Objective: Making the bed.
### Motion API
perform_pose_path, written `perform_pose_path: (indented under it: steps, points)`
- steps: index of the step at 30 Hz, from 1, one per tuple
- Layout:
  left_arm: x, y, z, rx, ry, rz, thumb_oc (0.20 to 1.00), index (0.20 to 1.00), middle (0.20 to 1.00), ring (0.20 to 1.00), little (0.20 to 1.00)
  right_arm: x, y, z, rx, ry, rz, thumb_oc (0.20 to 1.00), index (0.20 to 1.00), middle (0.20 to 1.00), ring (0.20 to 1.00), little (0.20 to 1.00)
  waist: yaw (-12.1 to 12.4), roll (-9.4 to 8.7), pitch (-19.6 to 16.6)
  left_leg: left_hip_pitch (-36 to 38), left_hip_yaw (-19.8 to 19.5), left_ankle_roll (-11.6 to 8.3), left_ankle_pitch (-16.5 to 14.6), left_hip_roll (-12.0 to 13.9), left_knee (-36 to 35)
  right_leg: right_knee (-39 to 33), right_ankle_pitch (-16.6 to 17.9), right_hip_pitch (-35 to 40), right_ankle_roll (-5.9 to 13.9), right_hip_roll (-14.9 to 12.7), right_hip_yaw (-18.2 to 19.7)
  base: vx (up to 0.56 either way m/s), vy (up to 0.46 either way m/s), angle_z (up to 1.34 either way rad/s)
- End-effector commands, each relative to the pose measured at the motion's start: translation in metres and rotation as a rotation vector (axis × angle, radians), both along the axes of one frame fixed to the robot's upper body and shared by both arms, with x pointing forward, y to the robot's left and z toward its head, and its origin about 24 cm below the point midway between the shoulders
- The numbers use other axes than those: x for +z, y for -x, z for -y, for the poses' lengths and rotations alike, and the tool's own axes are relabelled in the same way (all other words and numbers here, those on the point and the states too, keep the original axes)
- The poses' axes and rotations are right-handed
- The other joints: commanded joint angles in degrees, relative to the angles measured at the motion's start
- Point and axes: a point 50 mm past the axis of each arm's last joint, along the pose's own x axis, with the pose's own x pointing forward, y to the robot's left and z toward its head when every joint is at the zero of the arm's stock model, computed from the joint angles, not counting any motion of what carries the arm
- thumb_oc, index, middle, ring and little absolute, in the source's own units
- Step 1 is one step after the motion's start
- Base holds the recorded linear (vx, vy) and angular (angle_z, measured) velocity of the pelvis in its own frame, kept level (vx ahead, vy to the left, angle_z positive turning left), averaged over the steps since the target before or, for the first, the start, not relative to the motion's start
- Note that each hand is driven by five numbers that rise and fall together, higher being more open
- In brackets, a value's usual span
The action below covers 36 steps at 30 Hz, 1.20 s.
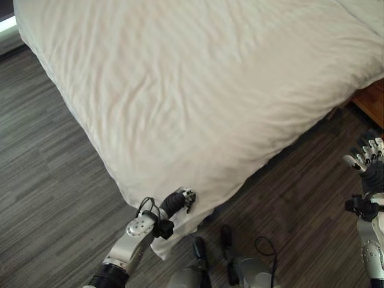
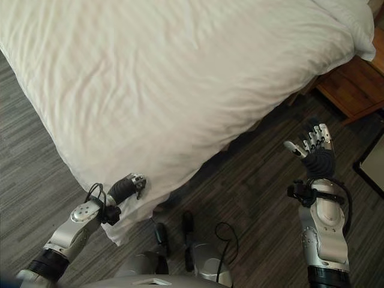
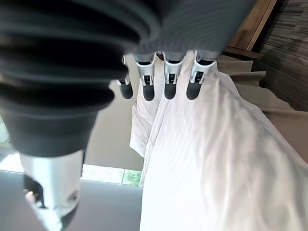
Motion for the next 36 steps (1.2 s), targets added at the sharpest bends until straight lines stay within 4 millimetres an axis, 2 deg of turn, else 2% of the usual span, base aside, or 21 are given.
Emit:
perform_pose_path:
  steps: [1, 6, 8, 9, 12, 16, 21, 22, 27, 29, 30, 31, 33, 34, 36]
  points:
    - [0.018, -0.02, -0.006, -0.001, -0.106, 0.134, 0.2, 0.2, 0.2, 0.2, 0.2, 0.02, 0.002, 0.006, -0.034, 0.008, 0.116, 1.0, 1.0, 1.0, 1.0, 1.0, -0.7, 0.28, -0.6, 0.4, -1.8, -1.45, -1.0, 0.4, 0.4, 1.0, -2.8, 2.0, 4.06, -0.5, -1.3, 0.04, -0.007, -0.01]
    - [0.009, -0.031, -0.007, 0.088, -0.068, 0.089, 0.2, 0.2, 0.2, 0.2, 0.2, 0.025, -0.004, 0.001, -0.015, 0.027, 0.131, 1.0, 1.0, 1.0, 1.0, 1.0, -1.2, 0.09, 1.5, -2.4, -1.5, -1.41, -0.4, 0.5, 0.4, 1.0, -1.9, -0.8, 4.1, -0.3, -0.9, 0.0, 0.0, 0.0]
    - [-0.007, -0.035, -0.01, 0.109, -0.165, 0.036, 0.2, 0.2, 0.2, 0.2, 0.2, 0.024, -0.006, -0.001, -0.015, 0.023, 0.124, 1.0, 1.0, 1.0, 1.0, 1.0, -1.7, -0.37, 2.7, -3.8, -0.7, -1.46, -0.1, 0.7, 0.4, 1.0, -1.3, -2.4, 4.21, -0.1, -0.4, 0.03, -0.009, -0.05]
    - [-0.007, -0.036, -0.009, 0.109, -0.166, 0.037, 0.2, 0.2, 0.2, 0.2, 0.2, 0.024, -0.006, -0.001, -0.016, 0.023, 0.125, 1.0, 1.0, 1.0, 1.0, 1.0, -1.6, -0.35, 2.7, -3.9, -0.7, -1.46, -0.1, 0.7, 0.4, 1.0, -1.3, -2.5, 4.21, -0.1, -0.4, 0.04, -0.006, -0.07]
    - [-0.033, -0.035, -0.02, 0.163, -0.309, -0.055, 0.2, 0.2, 0.2, 0.2, 0.2, 0.026, -0.007, 0.0, -0.033, 0.036, 0.13, 1.0, 1.0, 1.0, 1.0, 1.0, -2.1, -0.97, 4.0, -5.6, 0.0, -1.57, 0.2, 1.0, 0.4, 1.0, -0.9, -4.4, 4.29, 0.1, 0.1, 0.04, 0.003, -0.14]
    - [-0.043, -0.038, -0.031, 0.265, -0.306, -0.121, 0.2, 0.2, 0.2, 0.2, 0.2, 0.029, -0.007, 0.0, -0.042, 0.03, 0.153, 1.0, 1.0, 1.0, 1.0, 1.0, -2.6, -1.66, 4.7, -7.0, 0.5, -1.69, 0.3, 1.2, 0.4, 1.0, -0.5, -5.9, 4.31, 0.2, 0.5, 0.03, 0.009, -0.14]
    - [-0.061, -0.028, -0.062, 0.375, -0.455, -0.234, 0.2, 0.2, 0.2, 0.2, 0.2, 0.025, -0.006, -0.001, -0.054, 0.01, 0.151, 1.0, 1.0, 1.0, 1.0, 1.0, -3.0, -2.69, 5.3, -8.4, 0.8, -1.91, 0.4, 1.5, 0.4, 1.0, -0.3, -7.5, 4.38, 0.5, 0.5, 0.05, 0.002, -0.06]
    - [-0.067, -0.018, -0.076, 0.443, -0.465, -0.282, 0.2, 0.2, 0.2, 0.2, 0.2, 0.024, -0.005, -0.001, -0.055, 0.007, 0.152, 1.0, 1.0, 1.0, 1.0, 1.0, -2.9, -2.71, 5.3, -8.5, 0.8, -1.95, 0.4, 1.5, 0.4, 1.0, -0.2, -7.7, 4.37, 0.4, 0.4, 0.06, 0.014, -0.01]
    - [-0.074, -0.003, -0.091, 0.461, -0.518, -0.32, 0.2, 0.2, 0.2, 0.2, 0.2, 0.024, -0.007, -0.002, -0.051, 0.005, 0.157, 1.0, 1.0, 1.0, 1.0, 1.0, -2.3, -2.48, 5.1, -8.6, 0.6, -2.06, 0.1, 1.4, 0.4, 1.0, -0.4, -7.8, 4.4, 0.3, 0.2, 0.05, 0.019, 0.0]
    - [-0.074, -0.002, -0.085, 0.413, -0.522, -0.297, 0.2, 0.2, 0.2, 0.2, 0.2, 0.024, -0.008, -0.003, -0.043, 0.015, 0.149, 1.0, 1.0, 1.0, 1.0, 1.0, -1.9, -2.24, 5.0, -8.4, 0.4, -2.01, -0.1, 1.4, 0.4, 1.0, -0.7, -7.5, 4.33, 0.2, 0.1, 0.04, 0.025, 0.01]
    - [-0.068, -0.009, -0.068, 0.333, -0.479, -0.235, 0.2, 0.2, 0.2, 0.2, 0.2, 0.023, -0.008, -0.003, -0.038, 0.026, 0.138, 1.0, 1.0, 1.0, 1.0, 1.0, -1.5, -1.77, 4.8, -8.0, 0.1, -1.99, -0.2, 1.2, 0.4, 1.0, -0.9, -7.0, 4.26, 0.1, -0.1, 0.0, 0.0, 0.0]
    - [-0.068, -0.008, -0.068, 0.332, -0.479, -0.236, 0.2, 0.2, 0.2, 0.2, 0.2, 0.023, -0.008, -0.003, -0.038, 0.026, 0.137, 1.0, 1.0, 1.0, 1.0, 1.0, -1.5, -1.75, 4.8, -8.0, 0.1, -1.99, -0.2, 1.2, 0.4, 1.0, -0.9, -6.9, 4.26, 0.1, -0.1, 0.02, 0.036, 0.04]
    - [-0.061, -0.016, -0.048, 0.251, -0.431, -0.186, 0.2, 0.2, 0.2, 0.2, 0.2, 0.023, -0.01, -0.005, -0.026, 0.032, 0.131, 1.0, 1.0, 1.0, 1.0, 1.0, -1.4, -1.36, 4.7, -7.3, -0.1, -1.98, -0.4, 1.0, 0.4, 1.0, -1.1, -6.3, 4.2, 0.1, -0.2, 0.01, 0.034, 0.05]
    - [-0.049, -0.027, -0.024, 0.162, -0.378, -0.115, 0.2, 0.2, 0.2, 0.2, 0.2, 0.022, -0.011, -0.009, -0.011, 0.036, 0.127, 1.0, 1.0, 1.0, 1.0, 1.0, -1.4, -1.07, 4.6, -6.7, -0.4, -1.96, -0.5, 0.9, 0.4, 1.0, -1.4, -5.6, 4.16, 0.0, -0.3, 0.0, 0.036, 0.09]
    - [-0.039, -0.035, -0.001, 0.094, -0.329, -0.059, 0.2, 0.2, 0.2, 0.2, 0.2, 0.02, -0.012, -0.011, -0.001, 0.033, 0.12, 1.0, 1.0, 1.0, 1.0, 1.0, -1.5, -0.95, 4.4, -6.1, -0.6, -1.93, -0.6, 0.8, 0.4, 1.0, -1.5, -5.0, 4.13, -0.2, -0.4, -0.01, 0.022, 0.14]
